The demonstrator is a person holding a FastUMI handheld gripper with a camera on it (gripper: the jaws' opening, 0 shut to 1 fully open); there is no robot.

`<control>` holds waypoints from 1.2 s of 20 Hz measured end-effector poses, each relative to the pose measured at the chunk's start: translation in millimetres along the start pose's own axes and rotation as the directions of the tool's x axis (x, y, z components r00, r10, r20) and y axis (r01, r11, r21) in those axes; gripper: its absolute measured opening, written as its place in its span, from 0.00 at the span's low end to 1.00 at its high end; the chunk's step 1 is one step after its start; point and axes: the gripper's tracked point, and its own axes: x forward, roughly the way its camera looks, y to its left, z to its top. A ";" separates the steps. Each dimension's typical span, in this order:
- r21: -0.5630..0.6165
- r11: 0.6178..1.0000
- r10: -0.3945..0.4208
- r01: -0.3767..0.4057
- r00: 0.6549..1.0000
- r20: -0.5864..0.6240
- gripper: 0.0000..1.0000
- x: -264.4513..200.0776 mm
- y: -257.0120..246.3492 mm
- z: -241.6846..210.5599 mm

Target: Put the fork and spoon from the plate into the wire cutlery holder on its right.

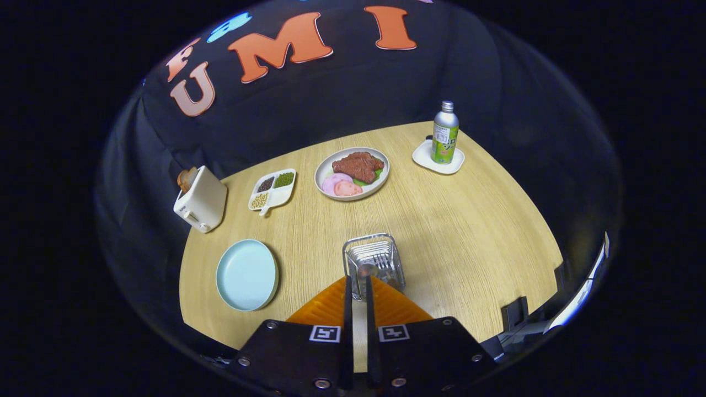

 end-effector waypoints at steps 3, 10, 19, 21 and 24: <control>-0.032 0.999 0.025 -0.020 0.988 0.155 0.26 -12.3 11.0 39.8; -0.099 0.995 0.076 -0.034 0.882 0.464 0.64 -53.1 49.1 112.3; -0.175 0.984 0.093 0.029 0.754 0.650 0.80 -91.1 95.5 159.1; -0.195 0.980 0.105 0.038 0.733 0.672 0.80 -97.9 107.0 168.8; -0.212 0.977 0.125 0.039 0.698 0.705 0.80 -109.4 124.4 181.0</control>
